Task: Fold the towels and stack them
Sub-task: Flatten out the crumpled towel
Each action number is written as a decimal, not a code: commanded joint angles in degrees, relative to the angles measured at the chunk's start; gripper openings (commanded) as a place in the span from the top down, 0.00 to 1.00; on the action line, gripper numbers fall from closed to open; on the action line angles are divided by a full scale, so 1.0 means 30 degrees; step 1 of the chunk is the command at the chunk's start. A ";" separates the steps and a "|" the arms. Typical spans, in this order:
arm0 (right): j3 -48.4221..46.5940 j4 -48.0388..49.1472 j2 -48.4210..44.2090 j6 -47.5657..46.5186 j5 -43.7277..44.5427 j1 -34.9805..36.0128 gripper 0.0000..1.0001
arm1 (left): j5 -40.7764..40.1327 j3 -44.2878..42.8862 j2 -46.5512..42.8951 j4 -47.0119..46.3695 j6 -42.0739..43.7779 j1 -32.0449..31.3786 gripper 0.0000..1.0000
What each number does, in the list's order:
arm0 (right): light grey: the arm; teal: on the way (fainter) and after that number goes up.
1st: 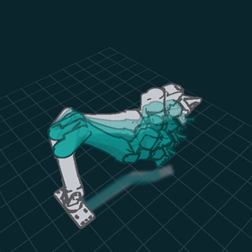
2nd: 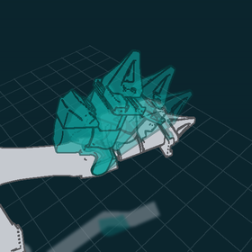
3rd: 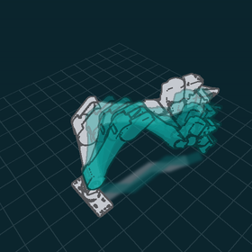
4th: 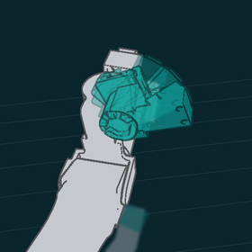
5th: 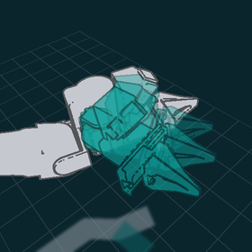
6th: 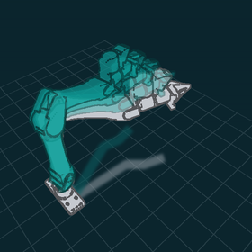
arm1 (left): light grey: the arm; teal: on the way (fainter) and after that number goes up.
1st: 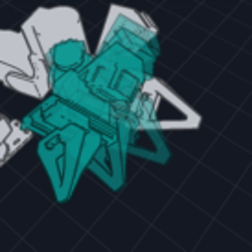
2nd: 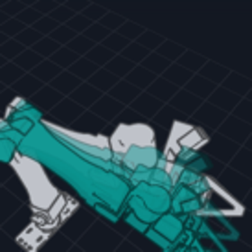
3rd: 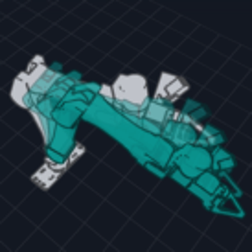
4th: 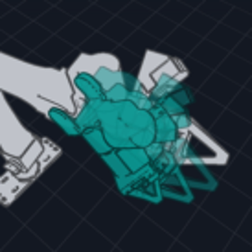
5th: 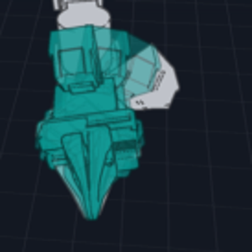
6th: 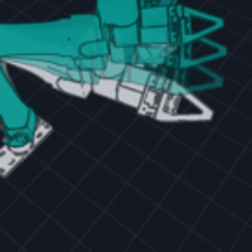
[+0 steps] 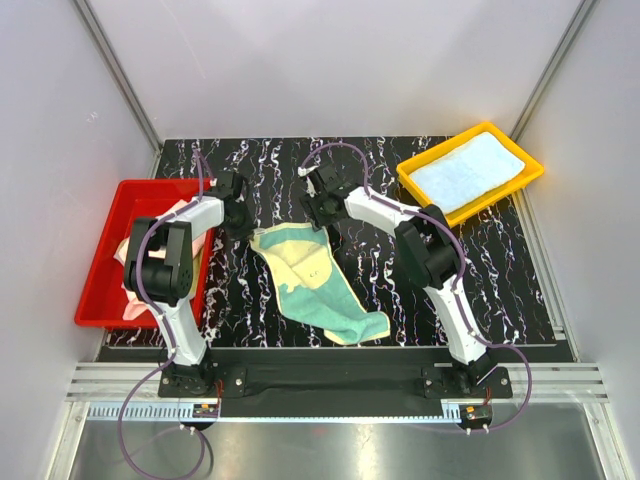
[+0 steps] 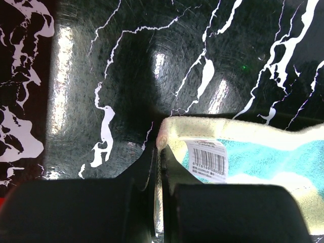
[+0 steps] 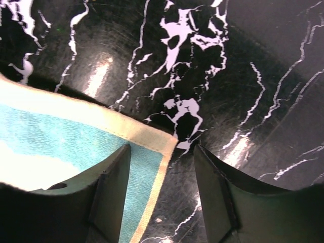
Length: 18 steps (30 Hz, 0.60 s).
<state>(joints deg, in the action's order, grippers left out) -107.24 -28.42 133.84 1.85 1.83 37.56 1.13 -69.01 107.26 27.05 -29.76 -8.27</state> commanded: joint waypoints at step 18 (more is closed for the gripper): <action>0.0972 -0.1305 0.1264 0.2373 -0.2455 -0.0040 0.77 | 0.0474 -0.0228 -0.0246 -0.0578 -0.0070 0.0063 1.00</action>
<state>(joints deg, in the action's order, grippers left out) -106.43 -26.89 133.88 7.57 -4.16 37.06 1.50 -69.01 107.37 26.87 -29.82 -8.23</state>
